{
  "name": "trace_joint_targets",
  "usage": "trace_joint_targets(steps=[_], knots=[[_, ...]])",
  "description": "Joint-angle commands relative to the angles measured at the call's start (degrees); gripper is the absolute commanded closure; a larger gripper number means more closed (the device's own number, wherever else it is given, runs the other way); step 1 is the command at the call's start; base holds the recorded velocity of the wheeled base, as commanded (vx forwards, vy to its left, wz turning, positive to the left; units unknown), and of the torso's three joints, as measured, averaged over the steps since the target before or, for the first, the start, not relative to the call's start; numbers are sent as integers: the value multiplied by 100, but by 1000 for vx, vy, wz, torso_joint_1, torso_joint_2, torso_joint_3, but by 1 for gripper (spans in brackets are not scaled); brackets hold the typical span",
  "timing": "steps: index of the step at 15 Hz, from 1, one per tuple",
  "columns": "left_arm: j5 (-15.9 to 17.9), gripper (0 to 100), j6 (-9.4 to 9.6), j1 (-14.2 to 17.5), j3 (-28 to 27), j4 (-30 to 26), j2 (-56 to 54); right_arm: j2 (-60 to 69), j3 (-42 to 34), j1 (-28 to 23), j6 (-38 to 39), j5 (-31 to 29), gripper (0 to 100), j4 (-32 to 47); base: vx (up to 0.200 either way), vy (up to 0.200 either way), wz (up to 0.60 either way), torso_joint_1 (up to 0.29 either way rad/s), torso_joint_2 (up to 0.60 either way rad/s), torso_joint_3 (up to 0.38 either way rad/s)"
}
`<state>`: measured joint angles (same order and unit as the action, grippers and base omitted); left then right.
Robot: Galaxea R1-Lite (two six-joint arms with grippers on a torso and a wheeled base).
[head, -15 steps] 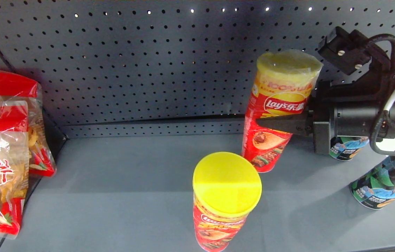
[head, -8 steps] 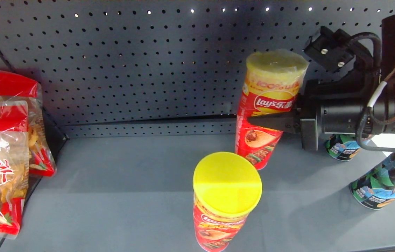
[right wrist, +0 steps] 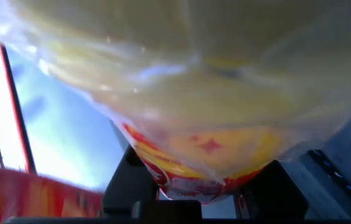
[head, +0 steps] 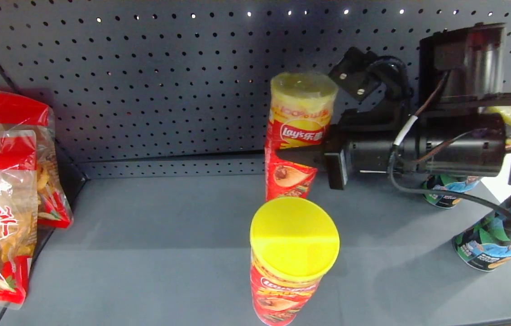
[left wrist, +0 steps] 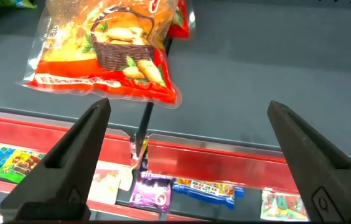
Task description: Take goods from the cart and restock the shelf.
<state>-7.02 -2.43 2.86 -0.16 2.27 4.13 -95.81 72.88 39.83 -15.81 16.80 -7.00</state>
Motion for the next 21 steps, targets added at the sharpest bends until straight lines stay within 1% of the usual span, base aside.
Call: trace_joint_targets(steps=[1, 4, 6, 10, 21], knots=[[-1, 0, -4, 4, -2, 2, 17, -492, 25, 166, 78, -45, 100, -118, 0, 0, 0, 0, 0, 0], [-1, 0, -4, 4, -2, 2, 17, -659, 95, 166, 105, -54, 100, -126, 0, 0, 0, 0, 0, 0], [-1, 0, -4, 4, -2, 2, 17, -747, 104, 69, 113, -54, 100, -302, 0, 0, 0, 0, 0, 0], [-1, 0, -4, 4, -2, 2, 17, -887, 315, -203, 122, -45, 100, -311, 0, 0, 0, 0, 0, 0], [-1, 0, -4, 4, -2, 2, 17, -922, 297, -177, 131, -45, 100, -311, 0, 0, 0, 0, 0, 0]])
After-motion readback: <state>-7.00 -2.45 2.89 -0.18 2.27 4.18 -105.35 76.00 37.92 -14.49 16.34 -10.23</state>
